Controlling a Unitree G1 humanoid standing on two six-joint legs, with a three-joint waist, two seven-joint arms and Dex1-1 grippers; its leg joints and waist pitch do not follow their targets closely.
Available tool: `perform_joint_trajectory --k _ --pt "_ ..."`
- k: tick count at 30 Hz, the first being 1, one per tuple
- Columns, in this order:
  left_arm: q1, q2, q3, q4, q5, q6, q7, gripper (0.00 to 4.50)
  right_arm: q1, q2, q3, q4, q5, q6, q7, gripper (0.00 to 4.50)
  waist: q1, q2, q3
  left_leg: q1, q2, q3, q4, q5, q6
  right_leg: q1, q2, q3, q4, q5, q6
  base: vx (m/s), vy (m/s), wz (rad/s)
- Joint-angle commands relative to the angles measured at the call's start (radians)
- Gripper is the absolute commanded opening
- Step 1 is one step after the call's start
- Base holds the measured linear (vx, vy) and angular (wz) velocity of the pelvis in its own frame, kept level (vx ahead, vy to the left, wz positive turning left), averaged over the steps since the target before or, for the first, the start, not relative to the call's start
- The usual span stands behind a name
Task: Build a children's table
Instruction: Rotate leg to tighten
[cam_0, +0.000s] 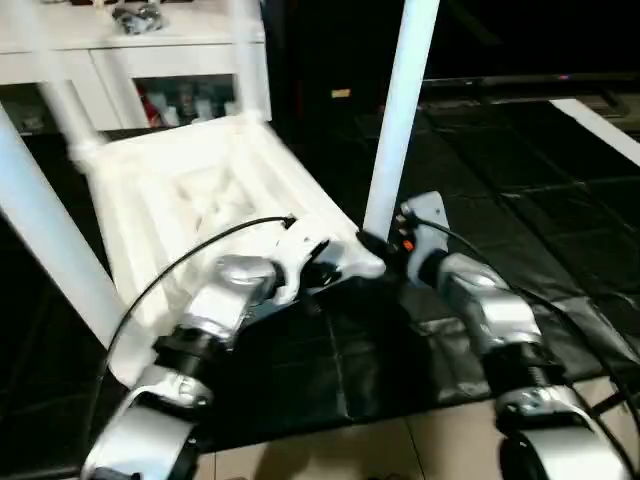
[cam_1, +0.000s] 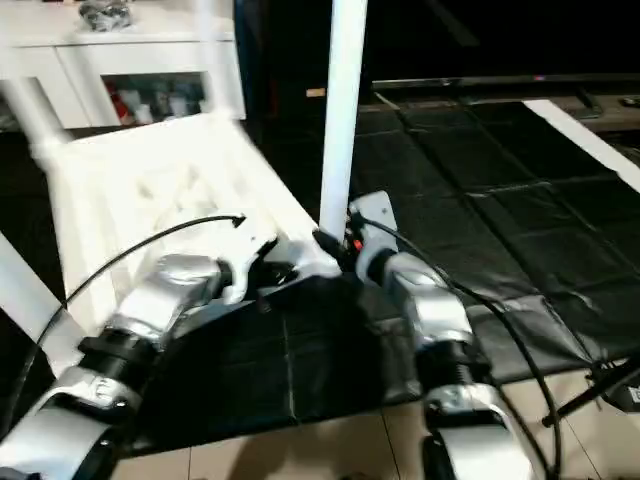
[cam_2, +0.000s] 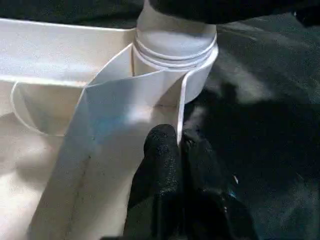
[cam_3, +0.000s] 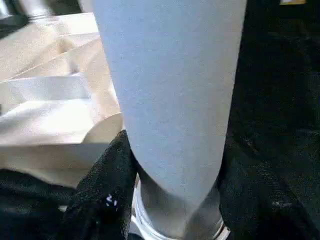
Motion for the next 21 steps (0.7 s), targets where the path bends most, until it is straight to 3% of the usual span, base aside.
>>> perform_joint_trajectory --k 1,2,4,11,16,21 --pt "-0.068 -0.047 0.006 -0.012 0.005 -0.032 0.089 0.00 0.012 0.098 0.099 0.036 0.007 0.022 0.053 2.04 0.010 -0.004 -0.075 -0.006 -0.006 0.008 -0.060 -0.155 0.045 0.064 -0.039 0.040 -0.076 -0.251 -0.172 0.000 0.000 0.00" --pt "-0.062 -0.041 -0.003 -0.020 0.006 -0.030 0.070 0.00 0.015 0.097 0.096 0.031 0.010 0.020 0.059 2.04 0.012 0.002 -0.075 -0.006 -0.006 0.007 -0.060 -0.152 0.046 0.066 -0.041 0.040 -0.074 -0.236 -0.180 0.000 0.000 0.00" --pt "-0.053 -0.035 -0.009 -0.034 0.008 -0.020 0.060 0.00 0.021 0.097 0.090 0.021 0.007 0.021 0.058 2.54 0.011 -0.003 -0.075 -0.008 -0.006 0.008 -0.061 -0.157 0.055 0.070 -0.041 0.039 -0.074 -0.218 -0.192 0.000 0.000 0.00" --pt "-0.020 0.028 -0.048 -0.054 0.028 -0.031 -0.032 0.00 0.070 0.047 0.081 -0.033 0.038 -0.019 0.161 3.17 0.010 -0.005 -0.072 -0.006 -0.005 0.008 -0.063 -0.191 0.056 0.071 -0.044 0.040 -0.081 -0.278 -0.175 0.000 0.000 0.00" --pt "0.009 0.098 -0.076 -0.074 0.015 -0.057 -0.152 0.00 0.130 -0.076 0.089 -0.098 0.070 -0.035 0.321 3.58 0.022 -0.001 -0.073 -0.004 -0.001 0.009 -0.061 -0.177 0.072 0.071 -0.044 0.042 -0.076 -0.227 -0.195 0.000 0.000 0.00" --pt "0.032 0.162 -0.105 -0.068 -0.002 -0.142 -0.301 0.00 0.148 -0.217 0.078 -0.114 0.075 -0.082 0.484 4.01 0.031 0.000 -0.070 -0.003 -0.001 0.011 -0.062 -0.202 0.069 0.069 -0.044 0.042 -0.081 -0.267 -0.189 0.000 0.000 0.00"
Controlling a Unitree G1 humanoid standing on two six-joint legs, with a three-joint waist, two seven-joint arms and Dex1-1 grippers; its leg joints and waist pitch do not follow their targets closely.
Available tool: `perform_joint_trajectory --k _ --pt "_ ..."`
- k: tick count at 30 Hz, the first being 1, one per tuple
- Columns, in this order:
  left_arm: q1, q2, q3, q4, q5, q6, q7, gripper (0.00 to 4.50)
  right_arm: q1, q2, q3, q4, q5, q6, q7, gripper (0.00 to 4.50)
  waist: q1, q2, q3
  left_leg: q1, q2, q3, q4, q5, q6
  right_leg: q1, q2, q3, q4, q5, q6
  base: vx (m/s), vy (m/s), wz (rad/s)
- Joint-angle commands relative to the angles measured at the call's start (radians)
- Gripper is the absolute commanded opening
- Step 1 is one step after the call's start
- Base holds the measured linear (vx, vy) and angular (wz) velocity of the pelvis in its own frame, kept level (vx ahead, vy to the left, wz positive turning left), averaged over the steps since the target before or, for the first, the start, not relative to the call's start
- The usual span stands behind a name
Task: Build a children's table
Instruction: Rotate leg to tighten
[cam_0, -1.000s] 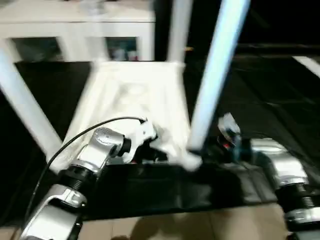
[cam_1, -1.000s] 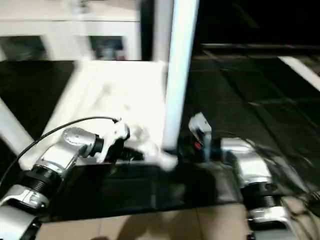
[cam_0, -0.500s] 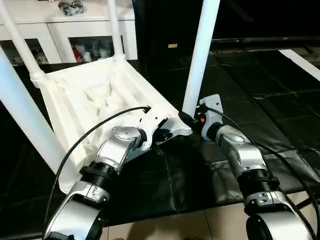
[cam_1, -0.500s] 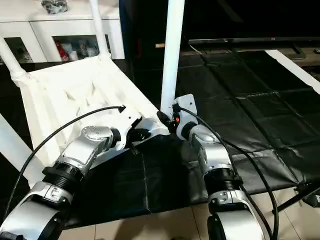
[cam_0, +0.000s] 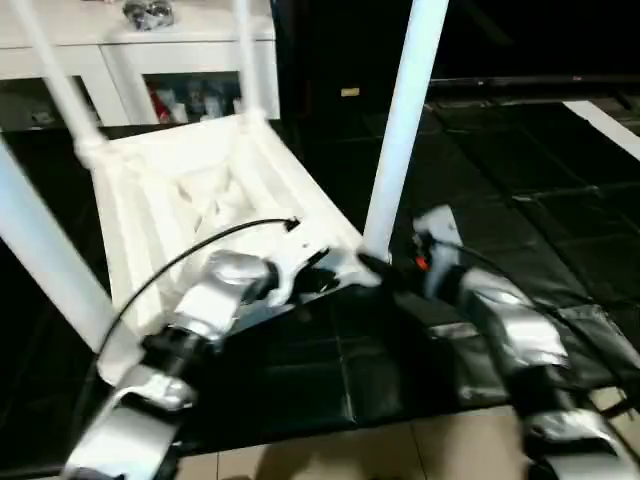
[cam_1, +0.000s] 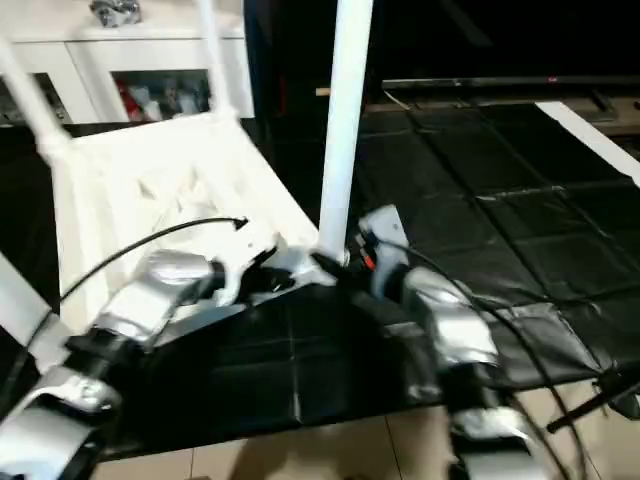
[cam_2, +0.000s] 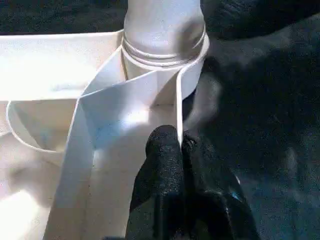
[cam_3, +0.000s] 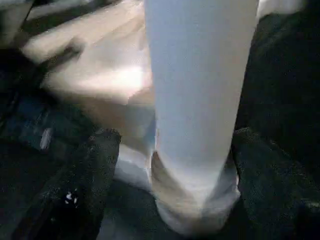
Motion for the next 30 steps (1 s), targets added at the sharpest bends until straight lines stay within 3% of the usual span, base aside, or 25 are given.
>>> perform_joint_trajectory --k 1,8,14,20,30 --pt "0.002 0.012 -0.017 -0.006 -0.008 -0.038 -0.059 0.00 0.001 -0.031 0.016 -0.014 0.007 -0.028 0.074 4.08 0.005 0.004 -0.072 -0.002 0.000 0.009 -0.060 -0.201 0.065 0.068 -0.045 0.042 -0.075 -0.269 -0.184 0.000 0.000 0.00" --pt "-0.009 0.056 -0.038 0.044 -0.037 -0.145 -0.220 0.00 -0.027 -0.110 0.047 0.009 0.014 -0.054 0.241 4.08 0.011 0.002 -0.072 -0.002 0.001 0.010 -0.058 -0.204 0.067 0.068 -0.043 0.040 -0.073 -0.260 -0.196 0.000 0.000 0.00" --pt "-0.031 0.107 -0.090 0.069 -0.040 -0.222 -0.399 0.00 -0.071 -0.135 0.090 0.066 0.042 -0.028 0.414 4.08 0.028 0.004 -0.074 0.004 0.008 0.011 -0.058 -0.211 0.072 0.063 -0.044 0.041 -0.066 -0.229 -0.226 0.000 0.000 0.00" --pt "-0.034 0.133 -0.137 0.049 -0.039 -0.252 -0.516 0.00 -0.103 -0.123 0.098 0.107 0.053 -0.025 0.476 3.56 0.049 0.006 -0.074 0.009 0.011 0.012 -0.059 -0.227 0.048 0.061 -0.046 0.043 -0.061 -0.221 -0.238 0.000 0.000 0.00" --pt "-0.054 0.112 -0.148 0.086 -0.027 -0.298 -0.540 0.00 -0.098 -0.097 0.131 0.106 0.073 -0.032 0.560 2.75 0.052 0.003 -0.076 0.005 0.010 0.010 -0.059 -0.216 0.045 0.065 -0.048 0.042 -0.062 -0.241 -0.221 0.000 0.000 0.00"
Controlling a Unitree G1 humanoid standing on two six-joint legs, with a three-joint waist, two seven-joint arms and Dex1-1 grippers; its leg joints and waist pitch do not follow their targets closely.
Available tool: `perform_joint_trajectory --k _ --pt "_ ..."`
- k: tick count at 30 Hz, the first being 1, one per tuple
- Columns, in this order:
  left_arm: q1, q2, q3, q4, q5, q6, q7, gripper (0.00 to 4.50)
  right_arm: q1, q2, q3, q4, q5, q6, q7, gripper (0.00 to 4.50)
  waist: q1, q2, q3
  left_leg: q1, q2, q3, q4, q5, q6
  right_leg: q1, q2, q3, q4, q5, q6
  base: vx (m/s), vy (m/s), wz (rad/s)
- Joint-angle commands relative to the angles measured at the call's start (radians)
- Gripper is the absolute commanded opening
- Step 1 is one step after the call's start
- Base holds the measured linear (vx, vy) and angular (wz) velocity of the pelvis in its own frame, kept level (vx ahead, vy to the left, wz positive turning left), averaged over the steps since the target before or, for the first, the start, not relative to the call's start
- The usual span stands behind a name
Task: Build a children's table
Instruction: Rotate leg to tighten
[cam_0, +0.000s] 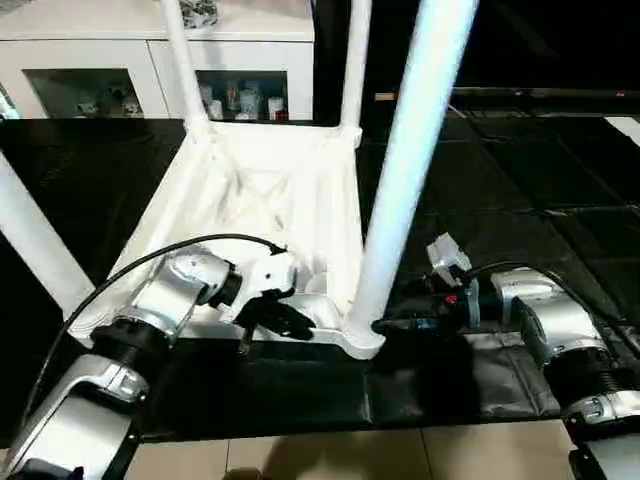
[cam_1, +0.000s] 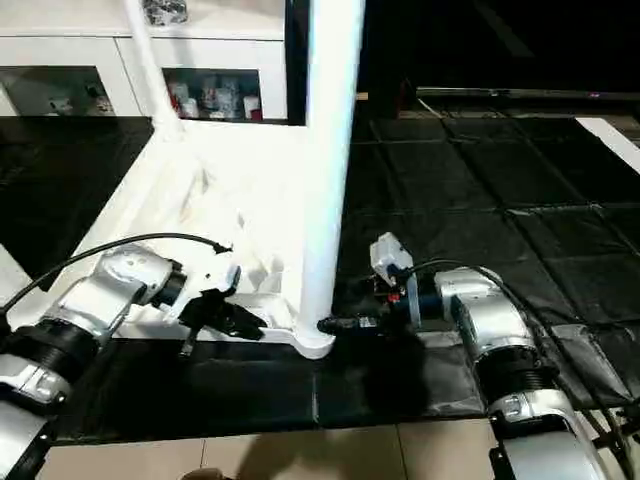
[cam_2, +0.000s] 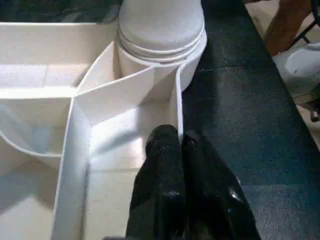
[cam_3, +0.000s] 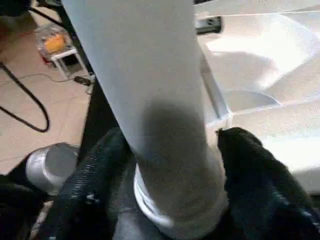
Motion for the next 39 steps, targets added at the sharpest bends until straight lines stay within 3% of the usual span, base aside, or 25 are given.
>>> perform_joint_trajectory --k 1,7,14,19,23,24,26,28,29,30,32,34,38,39 --pt "-0.015 -0.020 -0.041 -0.010 0.008 -0.028 -0.062 0.00 -0.012 0.006 0.000 0.000 0.010 -0.008 0.009 2.54 -0.007 0.002 -0.075 0.002 0.007 0.010 -0.066 -0.218 0.043 0.063 -0.045 0.042 -0.064 -0.248 -0.217 0.000 0.000 0.00" --pt "-0.009 -0.020 -0.045 -0.012 0.009 -0.032 -0.066 0.00 -0.013 0.019 0.010 0.003 0.008 0.009 0.026 2.17 -0.009 0.001 -0.075 0.003 0.007 0.009 -0.066 -0.217 0.041 0.063 -0.045 0.042 -0.064 -0.256 -0.212 0.000 0.000 0.00" --pt "-0.003 -0.023 -0.039 -0.004 0.016 -0.021 -0.030 0.00 0.000 0.014 0.020 -0.011 0.025 0.038 0.047 2.09 -0.008 -0.003 -0.074 0.002 0.006 0.010 -0.066 -0.211 0.043 0.062 -0.045 0.043 -0.066 -0.272 -0.203 0.000 0.000 0.00" --pt "0.001 -0.053 0.002 0.002 0.003 0.026 0.062 0.00 0.038 0.021 0.001 -0.064 0.050 0.062 0.024 2.09 -0.003 -0.002 -0.074 0.004 0.007 0.012 -0.065 -0.205 0.046 0.060 -0.045 0.044 -0.066 -0.268 -0.204 0.000 0.000 0.00" --pt "0.005 -0.106 0.062 -0.009 -0.016 0.114 0.209 0.00 0.067 0.074 -0.046 -0.084 0.039 0.068 -0.159 2.09 0.001 -0.003 -0.070 0.005 0.005 0.011 -0.068 -0.230 0.033 0.059 -0.048 0.042 -0.075 -0.336 -0.180 0.000 0.000 0.00" --pt "0.004 -0.136 0.090 -0.017 -0.023 0.171 0.286 0.00 0.068 0.113 -0.064 -0.070 0.013 0.064 -0.283 2.09 -0.009 -0.004 -0.068 0.001 0.002 0.007 -0.071 -0.241 0.017 0.062 -0.048 0.039 -0.080 -0.401 -0.147 0.000 0.000 0.00" --pt "0.004 -0.170 0.117 -0.029 -0.031 0.223 0.363 0.00 0.063 0.156 -0.078 -0.052 -0.009 0.061 -0.398 2.09 -0.021 -0.006 -0.064 0.004 -0.004 0.005 -0.070 -0.262 0.006 0.058 -0.051 0.034 -0.094 -0.487 -0.116 0.000 0.000 0.00" --pt "0.001 -0.212 0.144 -0.040 -0.034 0.271 0.444 0.00 0.052 0.211 -0.089 -0.030 -0.036 0.064 -0.527 2.06 -0.036 -0.007 -0.064 -0.004 -0.009 0.001 -0.071 -0.261 0.005 0.062 -0.051 0.028 -0.103 -0.547 -0.078 0.000 0.000 0.00" --pt "-0.002 -0.249 0.161 -0.046 -0.027 0.300 0.514 0.00 0.037 0.264 -0.096 -0.012 -0.061 0.073 -0.639 2.05 -0.043 -0.007 -0.064 -0.005 -0.008 0.001 -0.071 -0.254 0.002 0.061 -0.051 0.030 -0.102 -0.544 -0.075 0.000 0.000 0.00" --pt "-0.006 -0.266 0.168 -0.043 -0.022 0.307 0.547 0.00 0.025 0.291 -0.103 0.002 -0.068 0.080 -0.693 2.04 -0.063 -0.010 -0.065 -0.014 -0.013 -0.003 -0.071 -0.244 -0.003 0.066 -0.048 0.022 -0.103 -0.548 -0.066 0.000 0.000 0.00" --pt "-0.022 -0.304 0.187 -0.027 -0.020 0.321 0.626 0.00 -0.007 0.336 -0.111 0.047 -0.089 0.082 -0.800 2.02 -0.073 -0.007 -0.065 -0.014 -0.015 -0.004 -0.070 -0.248 0.007 0.063 -0.047 0.020 -0.108 -0.555 -0.056 0.000 0.000 0.00" --pt "-0.038 -0.334 0.199 -0.004 -0.015 0.323 0.693 0.00 -0.042 0.372 -0.120 0.103 -0.111 0.079 -0.909 2.02 -0.085 -0.005 -0.065 -0.005 -0.018 -0.002 -0.067 -0.260 0.012 0.054 -0.044 0.017 -0.113 -0.553 -0.066 0.000 0.000 0.00" --pt "-0.065 -0.359 0.202 0.024 0.012 0.325 0.774 0.00 -0.083 0.404 -0.138 0.168 -0.123 0.062 -1.000 2.02 -0.088 -0.005 -0.067 -0.003 -0.014 0.000 -0.069 -0.258 0.033 0.052 -0.042 0.022 -0.109 -0.494 -0.089 0.000 0.000 0.00" --pt "-0.070 -0.361 0.198 0.024 0.021 0.327 0.779 0.00 -0.080 0.411 -0.136 0.161 -0.124 0.047 -0.996 2.36 -0.085 -0.005 -0.068 -0.003 -0.011 0.001 -0.070 -0.251 0.041 0.053 -0.042 0.026 -0.104 -0.445 -0.107 0.000 0.000 0.00"
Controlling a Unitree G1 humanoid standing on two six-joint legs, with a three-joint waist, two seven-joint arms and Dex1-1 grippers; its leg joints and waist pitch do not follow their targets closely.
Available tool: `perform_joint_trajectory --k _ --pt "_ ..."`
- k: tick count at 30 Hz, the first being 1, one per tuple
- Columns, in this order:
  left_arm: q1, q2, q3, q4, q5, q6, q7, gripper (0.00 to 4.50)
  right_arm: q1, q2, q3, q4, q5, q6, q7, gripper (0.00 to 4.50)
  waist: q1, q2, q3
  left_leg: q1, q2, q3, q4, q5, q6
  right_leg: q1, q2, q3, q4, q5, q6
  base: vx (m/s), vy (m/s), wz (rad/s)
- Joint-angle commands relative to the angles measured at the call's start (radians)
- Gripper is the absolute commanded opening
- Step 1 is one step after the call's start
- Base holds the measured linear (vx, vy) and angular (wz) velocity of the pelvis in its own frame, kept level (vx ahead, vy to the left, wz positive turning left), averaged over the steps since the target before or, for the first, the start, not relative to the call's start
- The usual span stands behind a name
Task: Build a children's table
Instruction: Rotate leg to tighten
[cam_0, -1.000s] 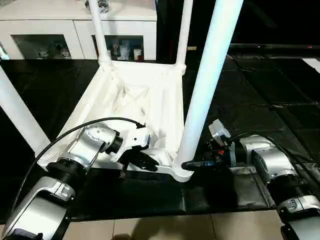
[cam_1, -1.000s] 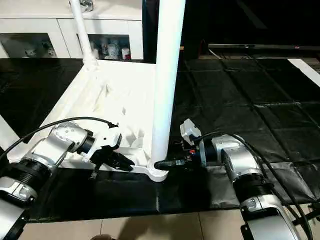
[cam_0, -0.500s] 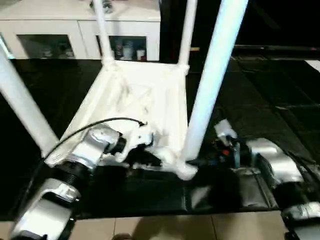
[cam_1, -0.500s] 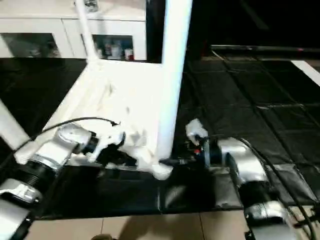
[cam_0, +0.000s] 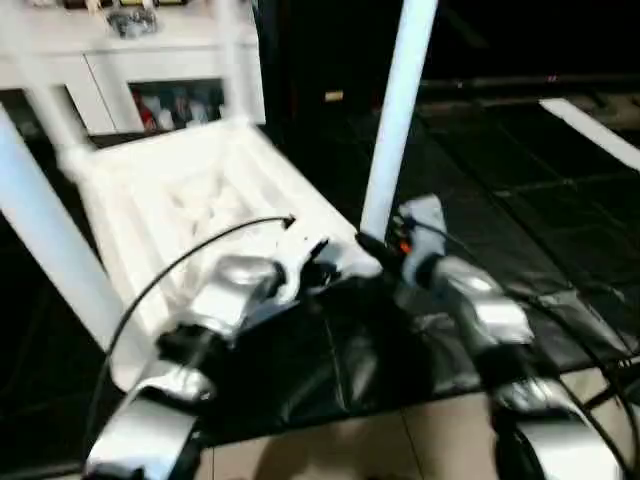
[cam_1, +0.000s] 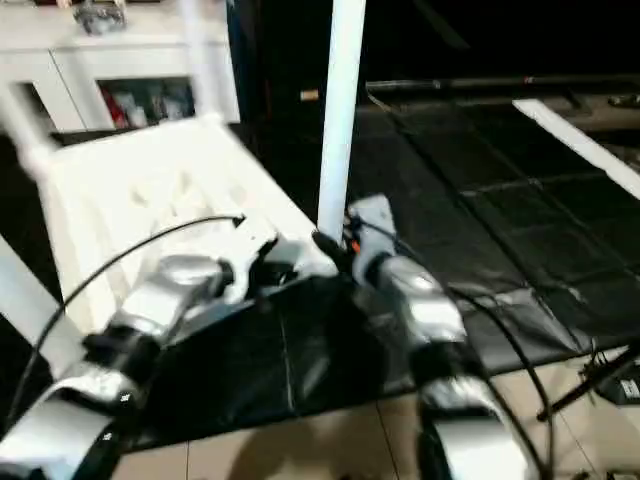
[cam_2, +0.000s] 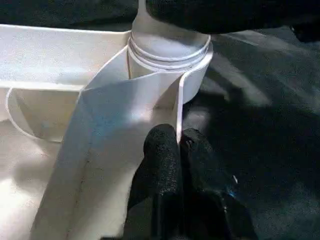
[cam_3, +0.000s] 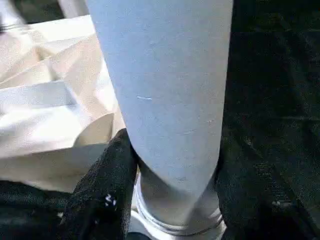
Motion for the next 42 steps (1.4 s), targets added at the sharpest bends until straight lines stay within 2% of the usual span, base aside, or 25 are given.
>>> perform_joint_trajectory --k 1,5,6,7,8,10,12,15,16,17,18,19,20,21,22,23,24,27,28,32,34,37,42 --pt "-0.052 -0.059 -0.012 -0.017 -0.008 -0.015 0.024 0.00 0.019 0.086 0.072 0.047 -0.006 0.021 0.035 2.56 0.009 -0.007 -0.068 -0.007 -0.008 0.007 -0.069 -0.245 0.044 0.055 -0.043 0.034 -0.093 -0.425 -0.118 0.000 0.000 0.00" --pt "-0.053 -0.058 -0.016 -0.022 0.005 -0.009 0.028 0.00 0.021 0.092 0.052 0.041 -0.001 0.015 0.025 2.93 0.010 -0.006 -0.071 -0.009 -0.007 0.010 -0.068 -0.212 0.057 0.060 -0.043 0.040 -0.082 -0.343 -0.155 0.000 0.000 0.00" --pt "-0.051 -0.053 -0.021 -0.022 0.007 -0.010 0.020 0.00 0.022 0.088 0.049 0.041 -0.002 0.009 0.022 3.04 0.011 -0.006 -0.070 -0.009 -0.007 0.011 -0.068 -0.208 0.058 0.061 -0.044 0.041 -0.081 -0.338 -0.158 0.000 0.000 0.00" --pt "-0.050 -0.044 -0.028 -0.022 0.009 -0.015 0.005 0.00 0.023 0.080 0.044 0.043 -0.001 0.002 0.020 3.11 0.012 -0.002 -0.069 -0.009 -0.007 0.011 -0.069 -0.209 0.058 0.061 -0.044 0.041 -0.082 -0.340 -0.159 0.000 0.000 0.00" --pt "-0.045 -0.020 -0.052 -0.021 0.016 -0.037 -0.031 0.00 0.031 0.063 0.036 0.039 0.007 -0.021 0.031 3.19 0.013 -0.006 -0.070 -0.007 -0.007 0.011 -0.069 -0.215 0.059 0.060 -0.046 0.041 -0.085 -0.353 -0.155 0.000 0.000 0.00" --pt "-0.041 -0.003 -0.068 -0.023 0.022 -0.052 -0.059 0.00 0.046 0.051 0.038 0.014 0.022 -0.031 0.073 3.39 0.013 -0.006 -0.069 -0.008 -0.006 0.011 -0.070 -0.217 0.059 0.061 -0.046 0.041 -0.084 -0.355 -0.155 0.000 0.000 0.00" --pt "-0.030 0.042 -0.087 -0.034 0.022 -0.070 -0.139 0.00 0.112 -0.004 0.069 -0.086 0.048 -0.047 0.222 3.56 0.019 -0.006 -0.069 -0.006 -0.004 0.013 -0.070 -0.215 0.072 0.061 -0.044 0.044 -0.082 -0.321 -0.158 0.000 0.000 0.00" --pt "-0.019 0.079 -0.101 -0.048 0.019 -0.078 -0.216 0.00 0.162 -0.071 0.101 -0.147 0.038 -0.064 0.315 3.82 0.028 -0.007 -0.071 -0.008 -0.001 0.013 -0.069 -0.189 0.079 0.064 -0.045 0.046 -0.075 -0.273 -0.176 0.000 0.000 0.00" --pt "-0.019 0.079 -0.101 -0.048 0.019 -0.078 -0.216 0.00 0.162 -0.071 0.101 -0.147 0.038 -0.064 0.315 3.87 0.030 -0.007 -0.070 -0.007 -0.001 0.014 -0.069 -0.189 0.079 0.064 -0.045 0.046 -0.075 -0.275 -0.178 0.000 0.000 0.00" --pt "-0.008 0.110 -0.120 -0.055 0.020 -0.144 -0.291 0.00 0.184 -0.114 0.097 -0.181 0.054 -0.057 0.370 3.92 0.033 -0.005 -0.070 -0.006 -0.001 0.015 -0.068 -0.193 0.077 0.062 -0.046 0.046 -0.075 -0.283 -0.183 0.000 0.000 0.00" --pt "-0.003 0.122 -0.129 -0.057 0.019 -0.173 -0.324 0.00 0.189 -0.130 0.094 -0.191 0.061 -0.054 0.389 3.92 0.040 -0.008 -0.068 -0.006 -0.002 0.015 -0.070 -0.205 0.076 0.064 -0.047 0.046 -0.080 -0.315 -0.167 0.000 0.000 0.00" --pt "0.004 0.147 -0.148 -0.060 0.023 -0.207 -0.377 0.00 0.197 -0.161 0.095 -0.209 0.069 -0.049 0.428 4.04 0.041 -0.005 -0.069 -0.006 -0.001 0.012 -0.071 -0.210 0.073 0.064 -0.047 0.045 -0.080 -0.322 -0.166 0.000 0.000 0.00" --pt "0.008 0.163 -0.161 -0.062 0.026 -0.226 -0.409 0.00 0.201 -0.180 0.096 -0.220 0.074 -0.046 0.453 4.17 0.039 -0.006 -0.069 -0.006 0.000 0.014 -0.071 -0.212 0.072 0.064 -0.046 0.046 -0.080 -0.323 -0.165 0.000 0.000 0.00" --pt "0.009 0.181 -0.170 -0.063 0.019 -0.234 -0.457 0.00 0.208 -0.219 0.107 -0.238 0.072 -0.046 0.497 4.29 0.045 -0.004 -0.069 0.000 0.002 0.015 -0.071 -0.222 0.065 0.060 -0.045 0.046 -0.080 -0.325 -0.166 0.000 0.000 0.00" --pt "0.008 0.192 -0.175 -0.062 0.012 -0.242 -0.484 0.00 0.212 -0.242 0.113 -0.252 0.077 -0.042 0.532 4.29 0.045 -0.004 -0.069 0.000 0.002 0.015 -0.071 -0.222 0.065 0.060 -0.045 0.046 -0.080 -0.325 -0.166 0.000 0.000 0.00" --pt "0.006 0.199 -0.176 -0.061 0.005 -0.248 -0.505 0.00 0.217 -0.260 0.117 -0.264 0.081 -0.037 0.562 4.34 0.050 -0.003 -0.069 0.005 0.006 0.017 -0.070 -0.223 0.065 0.057 -0.044 0.049 -0.077 -0.303 -0.177 0.000 0.000 0.00" --pt "0.004 0.209 -0.178 -0.061 -0.006 -0.260 -0.540 0.00 0.227 -0.286 0.124 -0.289 0.092 -0.033 0.611 4.34 0.055 -0.003 -0.068 0.003 0.006 0.018 -0.070 -0.223 0.064 0.059 -0.043 0.049 -0.073 -0.285 -0.188 0.000 0.000 0.00" --pt "0.000 0.239 -0.192 -0.062 -0.029 -0.287 -0.651 0.00 0.231 -0.345 0.149 -0.322 0.122 -0.018 0.750 4.34 0.067 -0.002 -0.070 0.002 0.008 0.019 -0.069 -0.227 0.069 0.060 -0.044 0.048 -0.070 -0.280 -0.189 0.000 0.000 0.00" --pt "-0.002 0.244 -0.196 -0.059 -0.028 -0.290 -0.668 0.00 0.228 -0.353 0.153 -0.323 0.125 -0.015 0.772 4.34 0.069 0.002 -0.070 0.003 0.009 0.019 -0.069 -0.230 0.069 0.059 -0.045 0.048 -0.070 -0.280 -0.192 0.000 0.000 0.00" --pt "-0.008 0.270 -0.230 -0.041 -0.017 -0.354 -0.759 0.00 0.196 -0.377 0.188 -0.296 0.144 0.014 0.899 4.34 0.083 -0.002 -0.072 0.001 0.009 0.019 -0.067 -0.210 0.067 0.060 -0.046 0.048 -0.064 -0.251 -0.205 0.000 0.000 0.00" --pt "-0.008 0.274 -0.238 -0.041 -0.014 -0.370 -0.775 0.00 0.175 -0.372 0.200 -0.259 0.139 0.012 0.922 4.34 0.084 -0.002 -0.073 -0.001 0.009 0.018 -0.067 -0.210 0.063 0.061 -0.047 0.048 -0.063 -0.253 -0.208 0.000 0.000 0.00" --pt "-0.005 0.276 -0.248 -0.048 -0.018 -0.380 -0.803 0.00 0.146 -0.364 0.215 -0.217 0.140 0.015 0.949 4.01 0.086 -0.001 -0.071 0.003 0.010 0.018 -0.068 -0.236 0.046 0.058 -0.049 0.048 -0.068 -0.293 -0.205 0.000 0.000 0.00" --pt "-0.001 0.274 -0.252 -0.054 -0.020 -0.382 -0.817 0.00 0.122 -0.352 0.228 -0.188 0.141 0.017 0.977 3.57 0.085 -0.002 -0.072 0.000 0.010 0.017 -0.068 -0.228 0.044 0.061 -0.048 0.048 -0.064 -0.285 -0.202 0.000 0.000 0.00"
